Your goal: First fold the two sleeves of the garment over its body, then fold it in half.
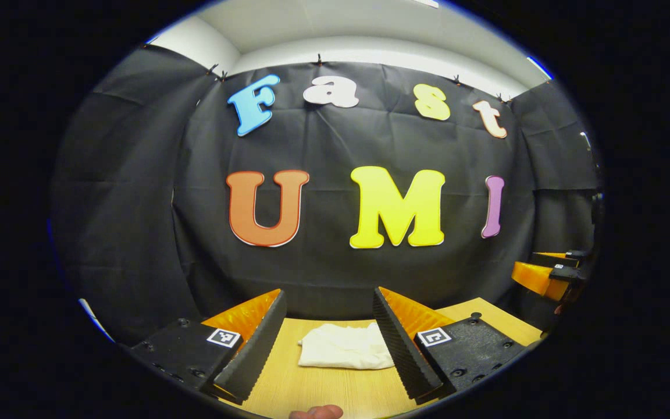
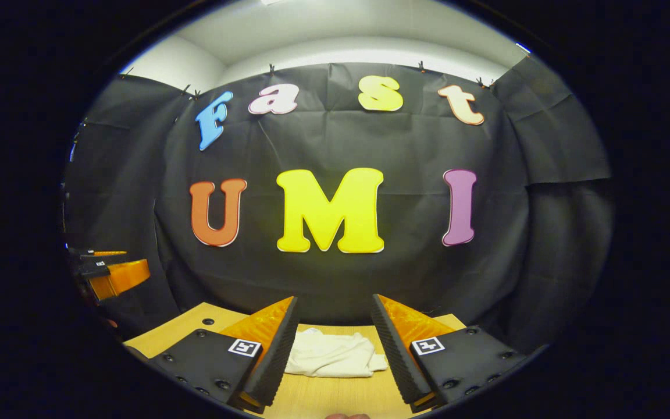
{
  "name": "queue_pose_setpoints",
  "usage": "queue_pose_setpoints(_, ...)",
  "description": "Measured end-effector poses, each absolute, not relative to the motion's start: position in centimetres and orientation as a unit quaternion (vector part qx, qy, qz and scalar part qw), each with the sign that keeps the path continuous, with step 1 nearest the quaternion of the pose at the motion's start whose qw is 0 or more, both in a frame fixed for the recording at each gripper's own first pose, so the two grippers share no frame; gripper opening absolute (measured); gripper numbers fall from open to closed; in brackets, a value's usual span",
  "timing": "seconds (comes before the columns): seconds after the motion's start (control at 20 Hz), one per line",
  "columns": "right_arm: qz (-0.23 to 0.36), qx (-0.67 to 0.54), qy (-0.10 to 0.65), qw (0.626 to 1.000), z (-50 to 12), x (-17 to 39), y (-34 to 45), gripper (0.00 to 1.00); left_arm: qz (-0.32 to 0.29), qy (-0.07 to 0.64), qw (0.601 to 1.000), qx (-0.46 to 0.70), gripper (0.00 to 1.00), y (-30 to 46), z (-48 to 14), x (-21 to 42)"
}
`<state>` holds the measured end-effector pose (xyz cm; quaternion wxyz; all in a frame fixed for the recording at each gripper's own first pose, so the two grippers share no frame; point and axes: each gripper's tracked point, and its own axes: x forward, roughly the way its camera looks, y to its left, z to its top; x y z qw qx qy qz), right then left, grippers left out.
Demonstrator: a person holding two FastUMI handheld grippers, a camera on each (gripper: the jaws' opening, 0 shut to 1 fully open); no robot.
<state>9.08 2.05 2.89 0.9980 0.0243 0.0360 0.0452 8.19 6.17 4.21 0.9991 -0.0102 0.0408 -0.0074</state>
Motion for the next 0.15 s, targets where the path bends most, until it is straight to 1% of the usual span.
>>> queue_pose_setpoints(0.15, 0.060, 0.015, 0.040, 0.997, 1.8, 5.9, 3.9, 0.80, -0.012, 0.043, 0.999, -0.002, 0.94, 5.0, 3.2, 5.0)
